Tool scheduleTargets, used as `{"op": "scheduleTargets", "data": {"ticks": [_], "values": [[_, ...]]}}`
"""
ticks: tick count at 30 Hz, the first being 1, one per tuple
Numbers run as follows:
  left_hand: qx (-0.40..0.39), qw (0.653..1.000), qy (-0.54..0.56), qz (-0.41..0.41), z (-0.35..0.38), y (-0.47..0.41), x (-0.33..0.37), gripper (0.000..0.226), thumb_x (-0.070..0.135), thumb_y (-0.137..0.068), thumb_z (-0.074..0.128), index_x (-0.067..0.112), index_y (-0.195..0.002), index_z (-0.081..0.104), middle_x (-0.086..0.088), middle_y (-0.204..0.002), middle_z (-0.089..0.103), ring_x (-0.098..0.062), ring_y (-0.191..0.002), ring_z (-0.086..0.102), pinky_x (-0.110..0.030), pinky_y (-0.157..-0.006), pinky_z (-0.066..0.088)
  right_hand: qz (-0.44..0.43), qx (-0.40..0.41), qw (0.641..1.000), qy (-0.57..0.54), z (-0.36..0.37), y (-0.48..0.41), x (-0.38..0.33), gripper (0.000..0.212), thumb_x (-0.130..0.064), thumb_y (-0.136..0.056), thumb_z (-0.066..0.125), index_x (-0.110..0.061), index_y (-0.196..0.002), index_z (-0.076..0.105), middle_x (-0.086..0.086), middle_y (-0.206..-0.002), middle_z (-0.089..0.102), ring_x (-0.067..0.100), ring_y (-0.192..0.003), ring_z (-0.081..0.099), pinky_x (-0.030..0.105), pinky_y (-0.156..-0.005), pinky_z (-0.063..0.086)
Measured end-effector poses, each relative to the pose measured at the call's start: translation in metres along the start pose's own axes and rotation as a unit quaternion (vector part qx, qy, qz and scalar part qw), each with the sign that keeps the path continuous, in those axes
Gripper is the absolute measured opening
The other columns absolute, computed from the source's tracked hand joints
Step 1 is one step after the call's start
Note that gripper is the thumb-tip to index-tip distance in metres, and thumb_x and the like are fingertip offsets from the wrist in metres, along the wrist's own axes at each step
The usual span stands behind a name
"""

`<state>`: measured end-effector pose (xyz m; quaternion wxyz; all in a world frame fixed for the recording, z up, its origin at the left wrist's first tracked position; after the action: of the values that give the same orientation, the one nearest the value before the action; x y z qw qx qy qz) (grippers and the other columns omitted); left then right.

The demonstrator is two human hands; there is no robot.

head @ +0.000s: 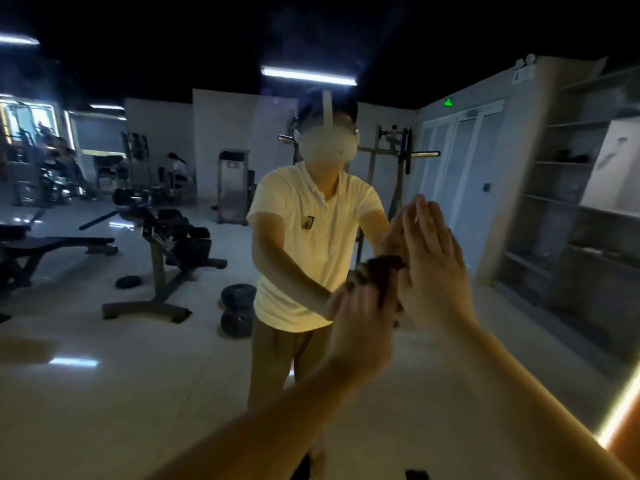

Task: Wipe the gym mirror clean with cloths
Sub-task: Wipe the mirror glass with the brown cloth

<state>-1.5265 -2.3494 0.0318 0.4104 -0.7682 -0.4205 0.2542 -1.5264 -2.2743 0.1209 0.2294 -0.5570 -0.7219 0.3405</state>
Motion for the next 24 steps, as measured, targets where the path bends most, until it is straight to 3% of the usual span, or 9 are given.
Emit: {"op": "scheduleTargets", "data": {"ticks": [2,5,7,9,11,14,16,20,24], "values": [[-0.039,0.995,-0.03,0.081,0.016,0.011,0.019,0.054,0.029,-0.097,0.059,0.013,-0.147,0.048,-0.013,-0.119,0.059,-0.028,-0.104,0.064,-0.042,-0.093,0.055,0.014,-0.004,1.0,0.001,-0.001,0.009,0.005,0.086,-0.013,-0.092,0.045,-0.023,-0.163,-0.001,-0.006,-0.171,-0.012,0.013,-0.158,-0.013,0.038,-0.127,-0.001],[-0.055,0.993,-0.056,0.093,0.002,0.022,-0.03,0.046,0.027,-0.11,0.035,0.02,-0.155,0.043,-0.011,-0.116,0.059,-0.027,-0.102,0.061,-0.045,-0.092,0.052,0.051,-0.01,0.999,0.011,0.007,0.033,0.006,0.087,-0.004,-0.091,0.055,-0.019,-0.165,0.013,-0.002,-0.173,-0.005,0.018,-0.158,-0.003,0.038,-0.127,0.004],[-0.048,0.998,-0.02,0.037,-0.024,0.032,-0.088,0.042,0.045,-0.111,0.037,0.029,-0.146,0.054,-0.008,-0.113,0.066,-0.026,-0.101,0.065,-0.052,-0.093,0.053,0.091,-0.022,0.996,0.006,0.018,0.05,0.005,0.087,-0.007,-0.091,0.058,-0.021,-0.165,0.014,0.0,-0.173,-0.005,0.023,-0.158,0.002,0.037,-0.125,0.006],[-0.024,0.998,0.017,-0.056,-0.063,0.049,-0.158,0.044,0.054,-0.108,0.041,0.024,-0.129,0.066,-0.012,-0.102,0.069,-0.028,-0.086,0.068,-0.051,-0.079,0.06,0.13,-0.04,0.991,-0.002,0.034,0.065,0.004,0.087,-0.012,-0.093,0.057,-0.024,-0.165,0.01,-0.001,-0.172,-0.009,0.024,-0.158,0.0,0.04,-0.127,0.008],[0.028,0.996,-0.022,-0.08,-0.102,0.076,-0.209,0.056,0.044,-0.109,0.037,0.009,-0.152,0.045,-0.031,-0.117,0.056,-0.04,-0.09,0.062,-0.052,-0.074,0.056,0.158,-0.04,0.987,-0.009,0.047,0.077,0.002,0.088,-0.012,-0.092,0.054,-0.024,-0.166,0.008,-0.003,-0.172,-0.012,0.023,-0.158,-0.007,0.046,-0.129,0.011],[0.053,0.988,-0.071,-0.128,-0.102,0.116,-0.245,0.064,0.033,-0.108,0.039,0.003,-0.162,0.022,-0.04,-0.127,0.047,-0.049,-0.102,0.051,-0.059,-0.083,0.047,0.162,-0.019,0.986,-0.034,0.056,0.087,-0.003,0.088,-0.004,-0.09,0.049,-0.021,-0.166,0.007,-0.004,-0.172,-0.011,0.021,-0.159,-0.009,0.048,-0.128,0.017],[0.057,0.984,-0.057,-0.159,-0.08,0.13,-0.23,0.067,0.035,-0.108,0.039,0.003,-0.163,0.017,-0.041,-0.129,0.047,-0.049,-0.107,0.05,-0.059,-0.087,0.045,0.153,-0.014,0.987,-0.052,0.058,0.089,-0.003,0.087,-0.002,-0.092,0.049,-0.021,-0.166,0.007,-0.004,-0.172,-0.009,0.02,-0.159,-0.009,0.044,-0.127,0.016],[0.023,0.993,-0.017,-0.118,-0.014,0.136,-0.153,0.074,0.038,-0.104,0.047,0.0,-0.161,0.019,-0.04,-0.131,0.047,-0.048,-0.108,0.052,-0.054,-0.085,0.05,0.105,-0.026,0.993,-0.048,0.06,0.09,0.007,0.089,0.002,-0.094,0.054,-0.024,-0.165,0.007,-0.007,-0.171,-0.014,0.016,-0.158,-0.012,0.033,-0.116,0.02],[-0.01,0.997,-0.011,-0.076,0.046,0.125,-0.056,0.07,0.031,-0.101,0.049,-0.002,-0.159,0.027,-0.03,-0.133,0.041,-0.046,-0.115,0.05,-0.059,-0.094,0.054,0.026,-0.049,0.997,-0.048,0.063,0.094,0.02,0.084,-0.004,-0.092,0.045,-0.024,-0.165,0.008,-0.005,-0.172,-0.014,0.014,-0.158,-0.014,0.04,-0.12,0.022]]}}
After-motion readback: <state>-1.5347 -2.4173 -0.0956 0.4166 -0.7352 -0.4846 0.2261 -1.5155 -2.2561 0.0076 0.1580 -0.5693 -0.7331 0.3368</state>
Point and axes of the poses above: each hand's wrist, its own y-axis away from the middle knuckle, its own z-axis out of the palm, x = y × z, the point moved 10 cm from there along -y, towards the middle knuckle
